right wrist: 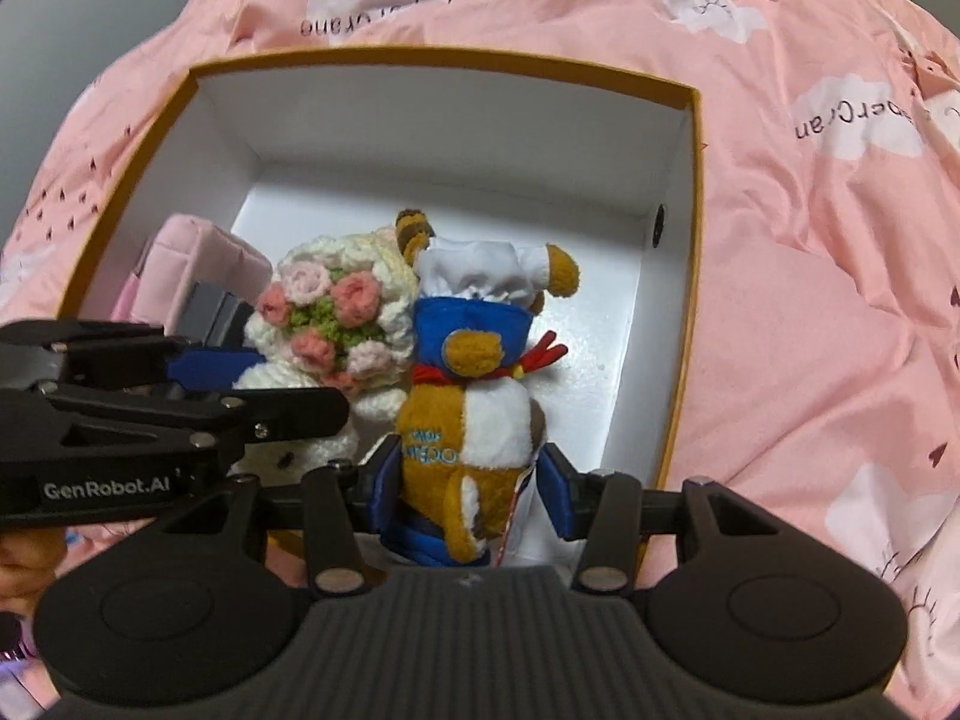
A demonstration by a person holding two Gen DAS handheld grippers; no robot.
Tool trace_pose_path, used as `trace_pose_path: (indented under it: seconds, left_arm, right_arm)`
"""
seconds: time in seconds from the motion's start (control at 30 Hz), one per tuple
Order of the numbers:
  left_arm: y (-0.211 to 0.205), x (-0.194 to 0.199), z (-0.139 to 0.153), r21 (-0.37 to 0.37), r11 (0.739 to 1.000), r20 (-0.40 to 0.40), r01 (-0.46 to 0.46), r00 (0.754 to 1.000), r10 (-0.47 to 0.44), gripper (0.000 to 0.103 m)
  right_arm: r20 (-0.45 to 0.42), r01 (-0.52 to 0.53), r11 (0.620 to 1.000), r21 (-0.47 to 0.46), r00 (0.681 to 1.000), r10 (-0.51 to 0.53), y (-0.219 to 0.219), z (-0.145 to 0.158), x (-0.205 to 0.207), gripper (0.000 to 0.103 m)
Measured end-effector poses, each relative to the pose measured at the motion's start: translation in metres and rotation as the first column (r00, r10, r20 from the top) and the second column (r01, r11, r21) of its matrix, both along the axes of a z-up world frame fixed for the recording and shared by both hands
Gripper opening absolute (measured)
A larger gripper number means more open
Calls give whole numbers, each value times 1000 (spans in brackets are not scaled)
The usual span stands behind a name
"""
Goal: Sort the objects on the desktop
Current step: 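Carry the bunny and duck with both grippers into the orange box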
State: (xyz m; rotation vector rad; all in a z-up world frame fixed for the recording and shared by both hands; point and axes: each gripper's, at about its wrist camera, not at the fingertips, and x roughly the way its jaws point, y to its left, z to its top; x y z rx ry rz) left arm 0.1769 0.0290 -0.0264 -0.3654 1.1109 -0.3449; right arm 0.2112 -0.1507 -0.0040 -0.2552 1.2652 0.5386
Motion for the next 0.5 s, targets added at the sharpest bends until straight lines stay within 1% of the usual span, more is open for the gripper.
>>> trace_pose_path:
  seconds: [0.17,0.37,0.4,0.5]
  left_arm:
    - [3,1,0,-3,1000,-11,11,1000,-11,50]
    - [2,-2,1,6,999,1,35,999,-35,54]
    - [2,-2,1,6,999,2,40,999,-40,54]
    - [1,-5,3,15,998,12,60,998,-60,60]
  right_arm:
    - [-34,-47,998,-38,998,45,6,-3,5,53]
    - [-41,-93,992,-80,995,90,10,-2,3,55]
    - [-41,-100,991,-84,994,97,10,-2,2,54]
    - [-54,-111,991,-79,993,107,8,0,1,56]
